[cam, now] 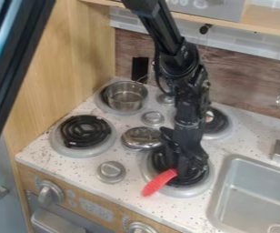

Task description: Grab the red spoon and put it on top of the left bottom burner

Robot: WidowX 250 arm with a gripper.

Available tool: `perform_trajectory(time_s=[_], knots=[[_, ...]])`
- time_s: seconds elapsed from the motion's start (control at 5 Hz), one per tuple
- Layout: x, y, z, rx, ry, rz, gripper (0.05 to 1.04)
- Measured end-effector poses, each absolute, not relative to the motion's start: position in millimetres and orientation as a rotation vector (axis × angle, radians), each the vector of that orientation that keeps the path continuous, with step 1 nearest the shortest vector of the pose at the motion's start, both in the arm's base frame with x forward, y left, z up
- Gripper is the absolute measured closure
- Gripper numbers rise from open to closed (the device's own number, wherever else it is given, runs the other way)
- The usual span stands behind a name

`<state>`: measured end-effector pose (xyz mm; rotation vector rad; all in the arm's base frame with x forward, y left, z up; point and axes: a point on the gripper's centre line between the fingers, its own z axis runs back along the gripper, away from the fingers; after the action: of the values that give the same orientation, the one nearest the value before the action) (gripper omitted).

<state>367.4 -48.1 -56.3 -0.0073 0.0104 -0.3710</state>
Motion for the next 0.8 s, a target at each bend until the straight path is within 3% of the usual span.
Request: perform_trajectory(time_s=[0.4,0.8], knots=[[381.8,-0.7,5.1,0.036,-0.030,-0.250,0.865],[379.3,77.9,12.5,0.097,-0.024,-0.064,0.865]])
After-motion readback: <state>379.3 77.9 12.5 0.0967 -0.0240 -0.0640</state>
